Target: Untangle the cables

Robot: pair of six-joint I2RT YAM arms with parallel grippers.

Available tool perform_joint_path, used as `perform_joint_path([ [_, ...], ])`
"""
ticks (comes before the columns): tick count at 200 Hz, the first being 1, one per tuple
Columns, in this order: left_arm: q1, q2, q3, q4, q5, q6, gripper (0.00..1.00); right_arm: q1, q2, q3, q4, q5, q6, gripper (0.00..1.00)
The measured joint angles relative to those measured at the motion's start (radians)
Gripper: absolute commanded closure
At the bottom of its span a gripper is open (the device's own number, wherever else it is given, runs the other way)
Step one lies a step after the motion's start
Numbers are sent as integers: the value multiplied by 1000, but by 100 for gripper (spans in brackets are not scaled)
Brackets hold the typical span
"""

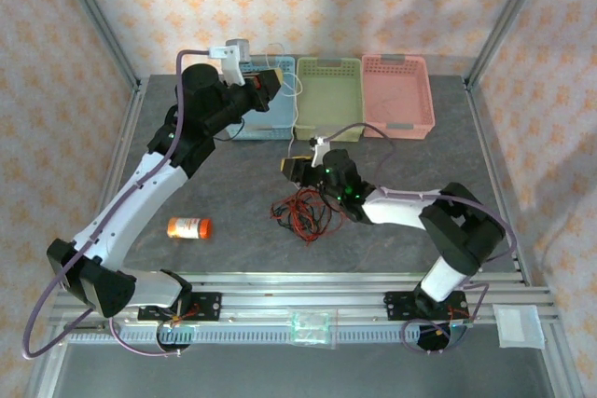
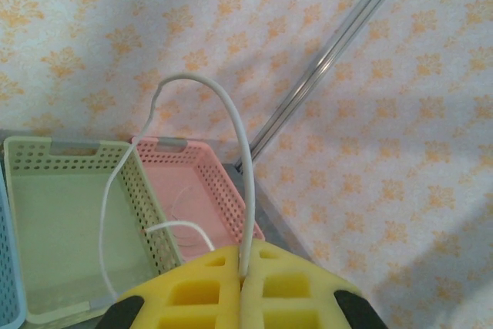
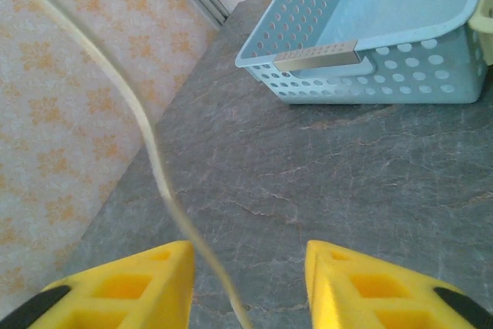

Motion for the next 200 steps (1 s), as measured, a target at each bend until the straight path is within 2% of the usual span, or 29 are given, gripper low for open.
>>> perform_joint_path([
  [24, 0, 0, 6, 0, 3, -3, 100, 0, 31, 10, 25, 2, 13, 68],
  [53, 0, 0, 13, -13, 3, -3, 100, 0, 43, 14, 30, 0, 27, 91],
  [70, 5, -1, 28, -44, -10, -2, 100, 0, 38, 21, 32, 0, 45, 100],
  [96, 16, -15, 34, -87, -66, 1, 100, 0, -22, 21, 2, 12, 50, 100],
  [135, 48, -51, 34, -116, -117, 0, 100, 0, -215, 50, -95, 77, 29, 100],
  [174, 52, -44, 34, -115, -101, -7, 100, 0, -309, 206, -224, 159, -2, 100],
  [200, 52, -6, 34, -98, -64, -29, 100, -3, -333, 315, -367, 259, -18, 100],
])
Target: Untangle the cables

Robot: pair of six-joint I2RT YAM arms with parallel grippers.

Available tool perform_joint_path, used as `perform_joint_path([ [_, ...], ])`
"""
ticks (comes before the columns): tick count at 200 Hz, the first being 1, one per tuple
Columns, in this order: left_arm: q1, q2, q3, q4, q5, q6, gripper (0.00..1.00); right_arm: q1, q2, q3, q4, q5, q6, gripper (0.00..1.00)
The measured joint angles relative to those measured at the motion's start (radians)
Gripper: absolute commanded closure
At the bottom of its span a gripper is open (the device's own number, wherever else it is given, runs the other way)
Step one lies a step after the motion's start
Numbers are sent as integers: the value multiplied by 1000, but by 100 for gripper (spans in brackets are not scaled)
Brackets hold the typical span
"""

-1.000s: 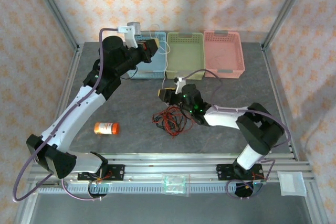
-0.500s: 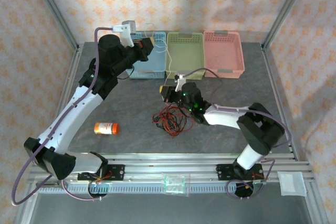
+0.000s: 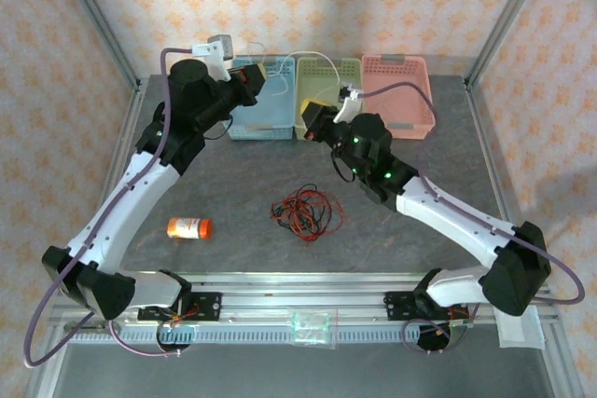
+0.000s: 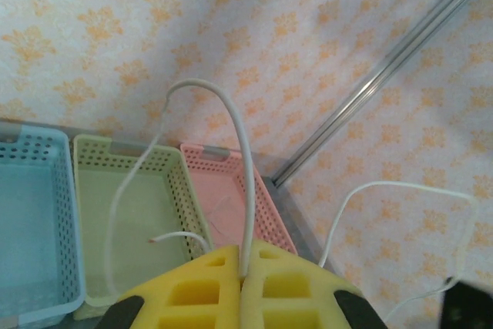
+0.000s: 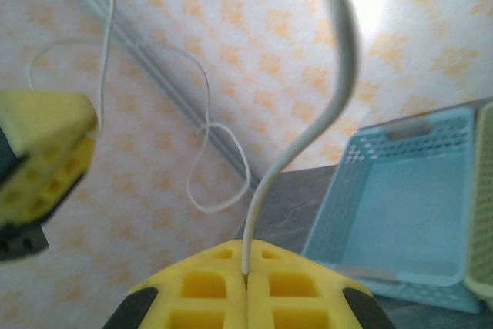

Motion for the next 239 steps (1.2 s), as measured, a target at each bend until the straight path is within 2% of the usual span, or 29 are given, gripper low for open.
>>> perform_joint_path([
  [24, -1, 66, 1, 21, 47, -23, 100, -39, -14, 57, -138, 58, -1, 100],
  [53, -16, 200, 37, 24, 94, -34, 100, -143, -14, 104, -302, 71, 2, 100],
  [107, -104, 494, 285, 11, 180, -33, 100, -316, -10, 167, -479, 52, 14, 100],
  [168, -172, 857, 703, 41, 296, -77, 100, -477, 17, 212, -535, 37, 20, 100],
  [239, -183, 1181, 904, 253, 283, -230, 100, -636, 177, 218, -487, 16, 48, 100],
])
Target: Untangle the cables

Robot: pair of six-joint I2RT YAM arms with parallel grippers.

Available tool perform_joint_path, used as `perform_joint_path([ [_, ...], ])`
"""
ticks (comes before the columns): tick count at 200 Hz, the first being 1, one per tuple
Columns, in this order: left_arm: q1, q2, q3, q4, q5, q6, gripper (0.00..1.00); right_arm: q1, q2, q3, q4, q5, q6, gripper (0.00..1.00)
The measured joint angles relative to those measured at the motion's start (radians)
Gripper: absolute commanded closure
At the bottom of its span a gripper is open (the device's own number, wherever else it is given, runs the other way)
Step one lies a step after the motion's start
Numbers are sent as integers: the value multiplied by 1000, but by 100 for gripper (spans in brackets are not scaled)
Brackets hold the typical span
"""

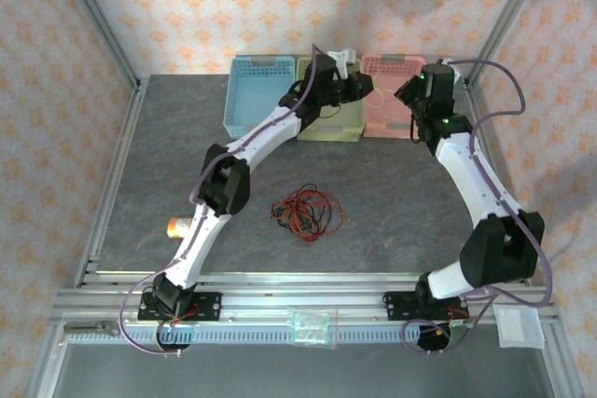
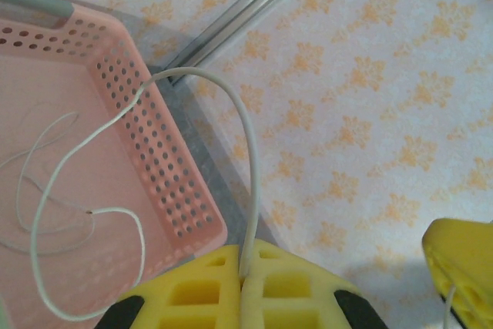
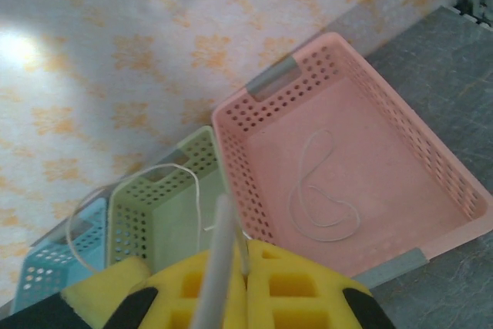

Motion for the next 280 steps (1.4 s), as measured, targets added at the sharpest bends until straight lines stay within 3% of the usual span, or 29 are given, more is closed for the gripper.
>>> perform_joint_path([
  [37, -4, 175, 137, 140, -45, -110, 100, -56, 145, 51, 34, -34, 5, 100],
  [66, -4, 232, 148, 179, -73, -150, 58, -68, 264, 153, 42, -47, 4, 100],
  [86, -4, 238, 158, 151, -71, -141, 42, -68, 343, 246, 40, -51, 4, 100],
  [176, -4, 60, 116, -193, -129, 112, 5, -68, 587, 480, -8, -28, 4, 100],
  [247, 4, -146, -46, -290, -151, 225, 1, -79, 656, 618, -105, 86, 4, 100],
  [280, 6, -268, -227, -340, -184, 291, 1, -84, 656, 632, -124, 147, -1, 100],
])
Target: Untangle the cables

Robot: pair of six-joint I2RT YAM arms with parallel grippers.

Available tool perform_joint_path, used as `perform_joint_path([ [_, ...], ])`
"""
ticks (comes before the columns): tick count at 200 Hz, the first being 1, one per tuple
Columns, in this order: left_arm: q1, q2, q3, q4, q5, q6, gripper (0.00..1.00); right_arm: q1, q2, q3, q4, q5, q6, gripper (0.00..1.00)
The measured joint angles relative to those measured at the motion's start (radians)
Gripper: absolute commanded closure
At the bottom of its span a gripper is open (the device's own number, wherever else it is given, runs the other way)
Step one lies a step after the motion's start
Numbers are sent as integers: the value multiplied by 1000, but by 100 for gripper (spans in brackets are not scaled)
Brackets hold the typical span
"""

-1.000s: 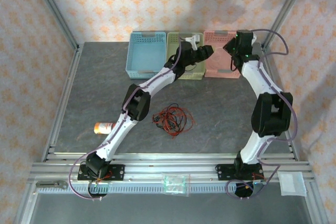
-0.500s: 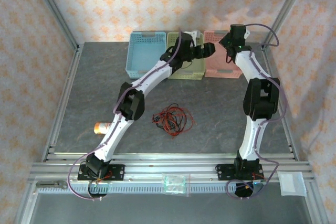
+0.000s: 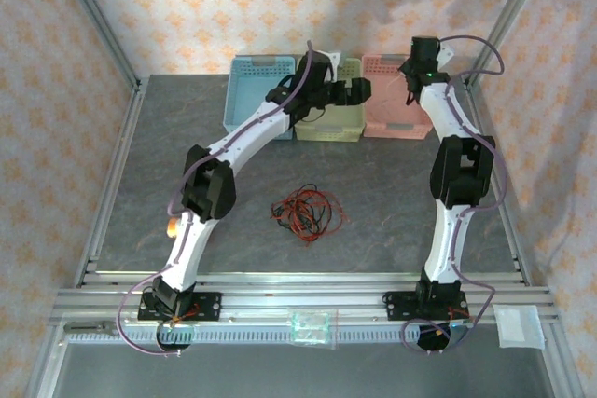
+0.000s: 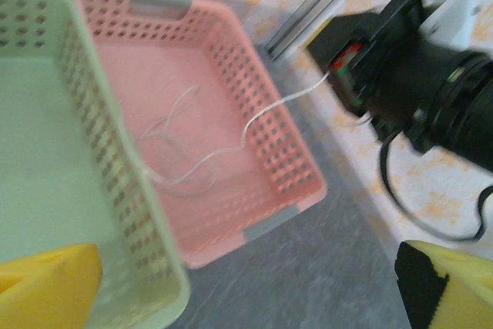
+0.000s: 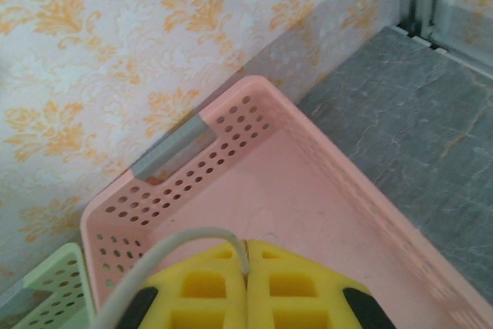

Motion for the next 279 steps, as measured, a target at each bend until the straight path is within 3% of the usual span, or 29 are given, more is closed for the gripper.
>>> perform_joint_path([
  [89, 0, -599, -649, -34, -158, 75, 1, 0, 87, 107, -80, 12, -46, 100],
  [125, 0, -658, -793, -23, -186, 51, 2, 0, 118, 153, -109, 65, -65, 100],
  [166, 0, -658, -838, -22, -202, 37, 2, 0, 105, 207, -108, 91, -94, 100],
  [185, -2, -661, -838, -19, -203, 30, 2, 0, 102, 207, -108, 58, -113, 89],
  [203, -3, -662, -838, -19, -204, 23, 2, 0, 107, 207, -108, 10, -122, 54],
  [214, -3, -665, -841, -19, -204, 22, 2, 0, 113, 211, -110, -18, -136, 43],
  [251, -3, -693, -879, -18, -213, 19, 3, 0, 138, 243, -120, -69, -150, 41],
  [279, -3, -723, -921, -13, -217, 11, 6, 0, 127, 237, -124, -81, -152, 47],
])
